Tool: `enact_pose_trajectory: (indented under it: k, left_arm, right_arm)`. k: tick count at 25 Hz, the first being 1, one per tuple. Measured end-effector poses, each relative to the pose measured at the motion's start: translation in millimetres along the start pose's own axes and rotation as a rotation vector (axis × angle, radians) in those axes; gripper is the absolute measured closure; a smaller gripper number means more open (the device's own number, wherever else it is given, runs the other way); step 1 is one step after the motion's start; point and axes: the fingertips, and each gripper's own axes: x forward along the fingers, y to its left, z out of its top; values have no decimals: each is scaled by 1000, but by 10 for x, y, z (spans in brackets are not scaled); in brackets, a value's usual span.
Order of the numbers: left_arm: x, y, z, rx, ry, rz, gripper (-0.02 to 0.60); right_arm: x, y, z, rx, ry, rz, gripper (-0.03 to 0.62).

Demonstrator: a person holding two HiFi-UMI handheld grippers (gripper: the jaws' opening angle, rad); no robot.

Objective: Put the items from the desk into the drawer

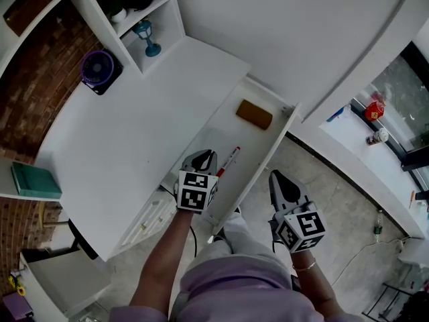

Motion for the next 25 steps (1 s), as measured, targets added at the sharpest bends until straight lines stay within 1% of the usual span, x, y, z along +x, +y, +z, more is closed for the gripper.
enact_pose_trajectory:
  k: [8, 12, 17, 25]
  left_arm:
    - [-385, 71, 195, -19, -86, 37, 565]
    - [-562, 99, 276, -28, -129, 43, 569]
    - [-785, 113, 322, -32, -168, 55, 575]
    - [-1103, 190, 328, -50, -220, 95, 580]
  right_arm:
    - [18, 103, 36, -14, -7, 21, 589]
    - [32, 180, 73, -25, -15, 36, 589]
    - [41, 269, 97, -35, -21, 56, 589]
    - [53, 395, 103, -61, -9, 88, 591]
